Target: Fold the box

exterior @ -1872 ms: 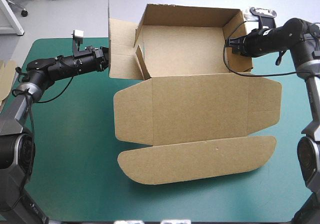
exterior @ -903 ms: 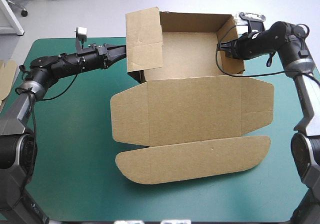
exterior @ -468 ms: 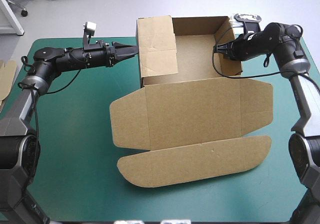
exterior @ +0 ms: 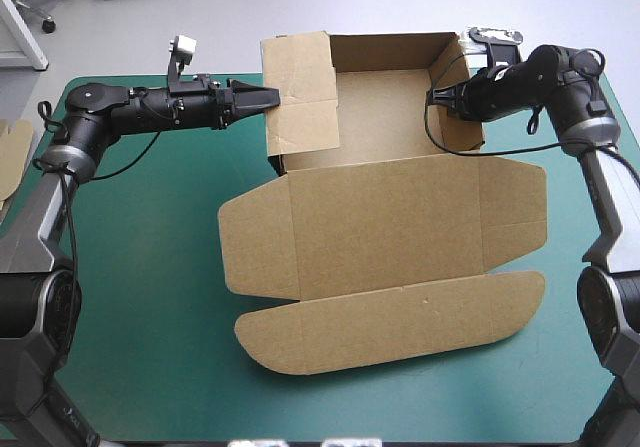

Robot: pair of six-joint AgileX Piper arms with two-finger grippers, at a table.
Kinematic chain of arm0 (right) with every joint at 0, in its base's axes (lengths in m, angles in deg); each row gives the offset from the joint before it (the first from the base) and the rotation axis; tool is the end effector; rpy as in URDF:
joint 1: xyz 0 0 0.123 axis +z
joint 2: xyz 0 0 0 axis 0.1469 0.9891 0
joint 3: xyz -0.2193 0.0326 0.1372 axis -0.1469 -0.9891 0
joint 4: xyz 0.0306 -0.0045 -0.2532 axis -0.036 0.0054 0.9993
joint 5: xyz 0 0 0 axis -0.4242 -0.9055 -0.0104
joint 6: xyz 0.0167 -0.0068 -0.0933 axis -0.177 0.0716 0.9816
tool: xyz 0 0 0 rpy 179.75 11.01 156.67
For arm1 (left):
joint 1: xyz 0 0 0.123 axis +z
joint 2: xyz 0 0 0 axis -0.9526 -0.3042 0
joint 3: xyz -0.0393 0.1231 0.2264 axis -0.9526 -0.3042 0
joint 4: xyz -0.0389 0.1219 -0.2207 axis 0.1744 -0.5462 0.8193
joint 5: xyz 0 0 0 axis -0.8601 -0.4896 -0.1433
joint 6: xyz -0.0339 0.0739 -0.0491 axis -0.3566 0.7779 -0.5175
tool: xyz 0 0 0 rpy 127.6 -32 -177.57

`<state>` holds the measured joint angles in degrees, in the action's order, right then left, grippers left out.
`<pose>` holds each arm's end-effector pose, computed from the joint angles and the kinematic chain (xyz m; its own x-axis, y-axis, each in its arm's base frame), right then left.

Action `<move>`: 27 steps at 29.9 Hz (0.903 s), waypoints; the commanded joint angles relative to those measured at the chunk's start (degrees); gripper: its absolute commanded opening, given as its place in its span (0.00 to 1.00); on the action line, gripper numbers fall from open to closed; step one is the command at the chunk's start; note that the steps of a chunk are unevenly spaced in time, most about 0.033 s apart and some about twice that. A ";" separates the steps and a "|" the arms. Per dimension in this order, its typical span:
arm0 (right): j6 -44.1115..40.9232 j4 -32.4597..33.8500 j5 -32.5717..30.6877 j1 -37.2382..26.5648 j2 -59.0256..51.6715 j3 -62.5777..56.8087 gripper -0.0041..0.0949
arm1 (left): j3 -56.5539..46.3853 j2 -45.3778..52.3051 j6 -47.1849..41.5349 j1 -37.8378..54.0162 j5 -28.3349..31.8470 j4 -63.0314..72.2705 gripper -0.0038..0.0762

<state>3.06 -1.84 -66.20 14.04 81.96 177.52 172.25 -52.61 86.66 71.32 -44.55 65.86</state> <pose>0.4104 0.0657 0.3487 -0.7635 0.0158 -0.6456 -0.2006 0.9445 0.2603 0.3876 -0.0939 0.3431 -0.7325 -0.1226 -0.6697 0.5965 0.3586 -0.7181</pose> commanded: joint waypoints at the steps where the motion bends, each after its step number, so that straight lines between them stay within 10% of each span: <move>1: -1.46 -1.41 2.88 0.40 -2.85 1.62 0.03 | 3.04 3.02 -2.54 -1.59 0.38 -0.38 0.63; 27: -9.59 5.86 0.84 8.00 1.05 1.73 0.03 | 8.93 2.45 -26.04 -9.55 12.67 -42.08 0.60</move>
<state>-5.29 6.97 -67.99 21.06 85.92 177.51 179.42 -52.61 63.68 62.80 -34.62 26.25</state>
